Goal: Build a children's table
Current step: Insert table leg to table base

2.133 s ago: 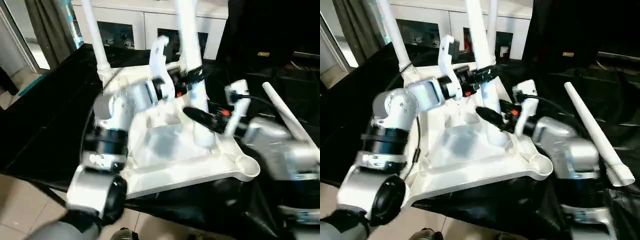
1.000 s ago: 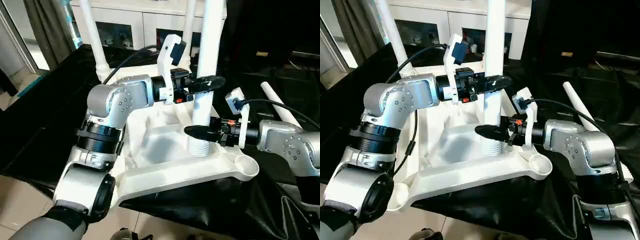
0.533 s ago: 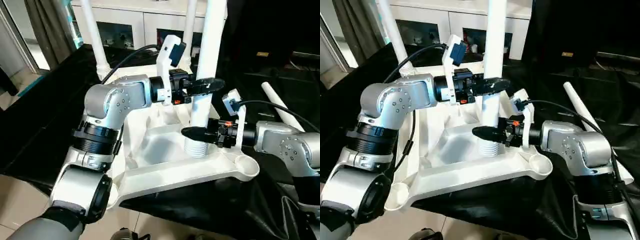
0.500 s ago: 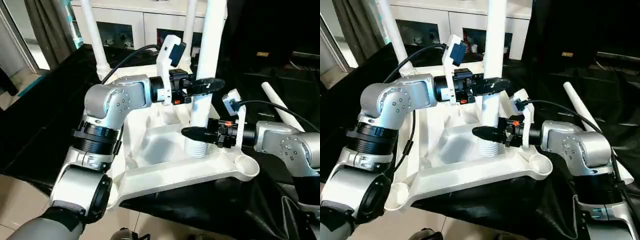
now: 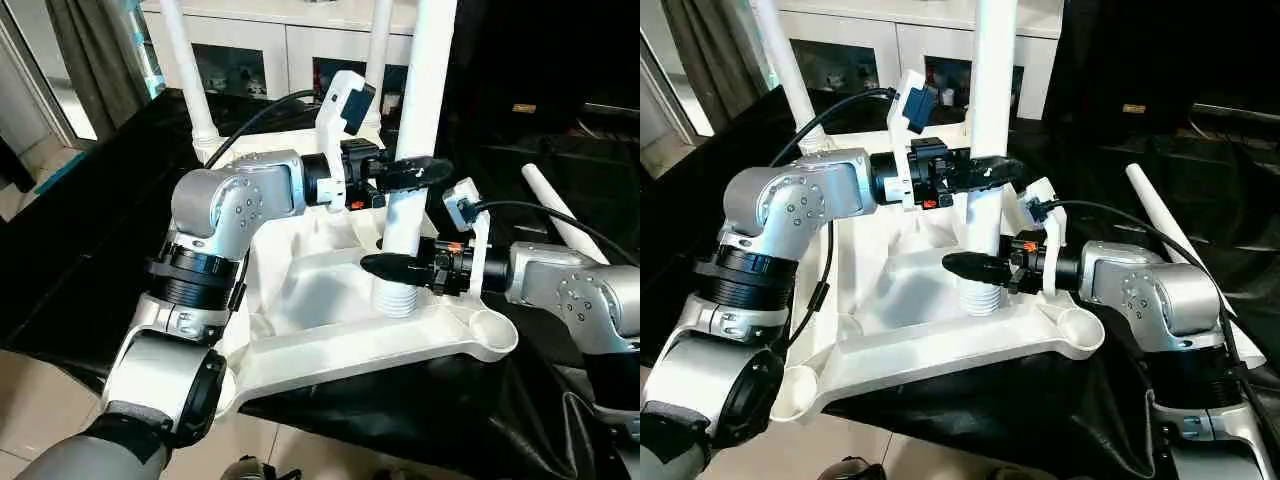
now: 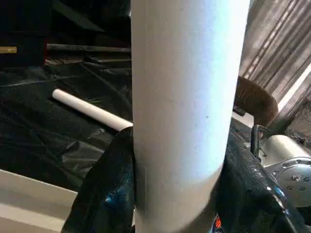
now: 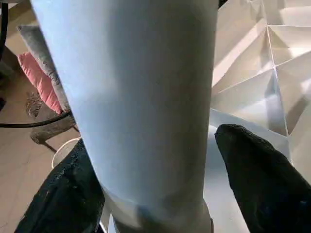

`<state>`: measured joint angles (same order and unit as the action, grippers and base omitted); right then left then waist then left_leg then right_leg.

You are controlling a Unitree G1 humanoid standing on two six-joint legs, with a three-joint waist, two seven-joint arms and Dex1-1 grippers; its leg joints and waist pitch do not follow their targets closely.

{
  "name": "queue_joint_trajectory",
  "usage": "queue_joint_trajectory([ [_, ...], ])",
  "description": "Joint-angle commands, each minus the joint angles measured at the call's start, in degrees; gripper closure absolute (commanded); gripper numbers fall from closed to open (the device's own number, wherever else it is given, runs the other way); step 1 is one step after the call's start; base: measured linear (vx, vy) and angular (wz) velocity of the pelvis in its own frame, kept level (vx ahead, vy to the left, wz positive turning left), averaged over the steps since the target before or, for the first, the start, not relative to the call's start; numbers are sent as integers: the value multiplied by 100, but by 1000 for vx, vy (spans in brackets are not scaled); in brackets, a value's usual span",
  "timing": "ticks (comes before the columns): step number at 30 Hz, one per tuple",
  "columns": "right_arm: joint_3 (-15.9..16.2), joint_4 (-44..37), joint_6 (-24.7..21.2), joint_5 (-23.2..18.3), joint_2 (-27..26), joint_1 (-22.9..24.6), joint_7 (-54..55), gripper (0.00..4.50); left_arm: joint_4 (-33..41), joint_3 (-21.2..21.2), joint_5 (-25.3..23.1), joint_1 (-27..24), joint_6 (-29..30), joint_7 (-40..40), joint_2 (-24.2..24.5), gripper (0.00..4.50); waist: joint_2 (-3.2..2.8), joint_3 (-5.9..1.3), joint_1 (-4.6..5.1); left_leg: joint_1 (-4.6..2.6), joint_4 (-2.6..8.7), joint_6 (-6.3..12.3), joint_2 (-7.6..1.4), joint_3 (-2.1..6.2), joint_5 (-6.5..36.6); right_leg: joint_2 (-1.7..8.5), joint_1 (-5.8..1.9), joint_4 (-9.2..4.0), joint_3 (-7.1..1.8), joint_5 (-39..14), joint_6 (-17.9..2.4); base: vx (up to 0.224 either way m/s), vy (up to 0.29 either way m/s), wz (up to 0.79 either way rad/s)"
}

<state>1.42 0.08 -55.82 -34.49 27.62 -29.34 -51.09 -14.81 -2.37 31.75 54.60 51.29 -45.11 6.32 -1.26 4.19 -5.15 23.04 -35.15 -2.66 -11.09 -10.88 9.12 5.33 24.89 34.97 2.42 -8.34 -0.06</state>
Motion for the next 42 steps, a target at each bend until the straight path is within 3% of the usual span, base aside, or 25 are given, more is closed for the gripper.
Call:
queue_joint_trajectory([
  [1,-65,6,33,48,35,-75,115,103,152,-47,144,24,66,-173,-11,265,95,-538,-21,-116,339,153,-67,39,961,165,-397,-424,-101,-1486,-1075,0,0,0],
  [4,-67,15,40,46,36,-80,126,103,174,-90,128,8,57,-224,22,265,100,-541,-23,-112,337,151,-65,40,946,168,-404,-420,-103,-1494,-1060,0,0,0],
  [18,-56,-20,81,30,41,-25,170,229,237,-155,127,-29,61,-296,51,265,93,-545,-22,-112,336,153,-68,41,908,164,-405,-405,-104,-1417,-1077,0,0,0],
  [28,29,-72,152,45,-35,25,201,246,271,-276,-4,-106,-231,-340,40,266,94,-545,-19,-107,335,151,-67,40,920,167,-403,-413,-104,-1438,-1064,0,0,0],
  [29,40,-82,163,41,-55,39,213,246,205,-208,-32,-79,-288,-223,-6,266,95,-546,-18,-109,335,147,-66,40,933,166,-405,-410,-105,-1434,-1073,0,0,0],
  [32,38,-85,186,43,-83,66,245,247,64,-36,30,-5,-309,-95,-66,196,94,-541,-18,-116,337,134,-71,41,972,165,-400,-411,-103,-1470,-1071,0,0,0],
  [36,-11,-100,233,34,-129,99,312,251,61,333,259,46,-346,115,-165,160,72,-545,-13,-114,333,130,-69,41,988,163,-402,-409,-102,-1392,-1116,0,0,0],
  [41,-160,-80,515,45,-305,131,490,254,39,1007,552,21,-1055,364,-393,148,86,-546,-11,-99,329,143,-58,42,1013,166,-410,-428,-91,-1410,-1123,0,0,0],
  [42,-254,-43,674,73,-409,132,639,254,11,1370,673,74,-1414,622,-511,148,100,-548,-7,-97,329,154,-56,39,1018,168,-412,-431,-90,-1435,-1108,0,0,0],
])
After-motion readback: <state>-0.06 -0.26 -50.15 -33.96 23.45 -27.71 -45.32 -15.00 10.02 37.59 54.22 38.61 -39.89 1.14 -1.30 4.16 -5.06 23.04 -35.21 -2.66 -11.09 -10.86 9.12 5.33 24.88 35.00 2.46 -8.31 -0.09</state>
